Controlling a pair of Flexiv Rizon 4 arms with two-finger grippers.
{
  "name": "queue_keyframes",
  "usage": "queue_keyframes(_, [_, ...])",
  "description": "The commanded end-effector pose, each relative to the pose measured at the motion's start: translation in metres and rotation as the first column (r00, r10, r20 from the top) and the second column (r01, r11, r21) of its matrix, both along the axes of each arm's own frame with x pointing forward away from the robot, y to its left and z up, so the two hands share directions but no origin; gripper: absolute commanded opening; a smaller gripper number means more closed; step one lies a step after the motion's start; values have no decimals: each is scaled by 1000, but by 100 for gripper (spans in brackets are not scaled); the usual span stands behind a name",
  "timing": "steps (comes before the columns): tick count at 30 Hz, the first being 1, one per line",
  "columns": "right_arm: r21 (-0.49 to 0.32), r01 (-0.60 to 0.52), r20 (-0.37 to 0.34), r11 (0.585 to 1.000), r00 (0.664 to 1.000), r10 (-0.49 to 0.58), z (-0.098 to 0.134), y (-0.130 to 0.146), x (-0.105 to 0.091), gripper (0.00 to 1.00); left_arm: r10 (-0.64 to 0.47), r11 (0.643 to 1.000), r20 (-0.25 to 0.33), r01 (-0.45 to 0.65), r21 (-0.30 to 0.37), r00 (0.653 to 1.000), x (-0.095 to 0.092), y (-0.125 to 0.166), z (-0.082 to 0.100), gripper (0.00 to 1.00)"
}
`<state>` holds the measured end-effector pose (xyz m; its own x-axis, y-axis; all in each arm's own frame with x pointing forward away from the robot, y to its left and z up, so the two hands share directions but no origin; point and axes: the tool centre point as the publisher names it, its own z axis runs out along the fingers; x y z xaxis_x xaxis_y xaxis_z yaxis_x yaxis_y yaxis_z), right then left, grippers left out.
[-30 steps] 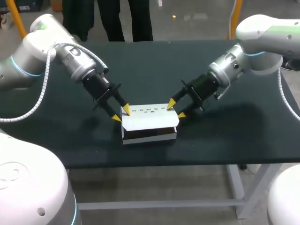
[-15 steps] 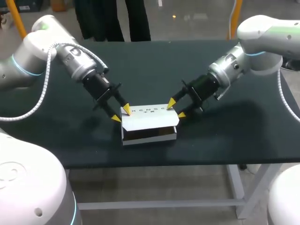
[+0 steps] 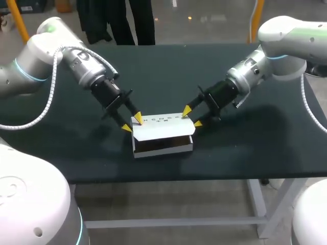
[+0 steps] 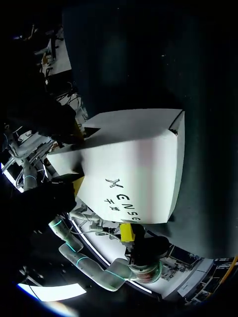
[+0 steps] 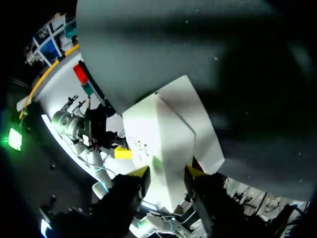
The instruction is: Assemble the packaging by folding the flat box into shape, placing the metal phone stand inside, and closing the box properly
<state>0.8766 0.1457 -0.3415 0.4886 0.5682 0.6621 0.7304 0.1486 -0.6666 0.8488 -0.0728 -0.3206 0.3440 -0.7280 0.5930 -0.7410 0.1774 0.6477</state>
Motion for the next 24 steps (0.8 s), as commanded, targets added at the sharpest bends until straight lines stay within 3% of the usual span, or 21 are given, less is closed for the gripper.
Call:
queue_keyframes(1, [16,-23,-19,1000,1000,23,0,5,5,49,-12,1000,-7,12,0,1000,5,-7,1,42])
queue_keyframes(24, [27,-32,-43,999,999,33,5,0,10,49,-11,1000,-30,12,27,999,12,-7,5,42])
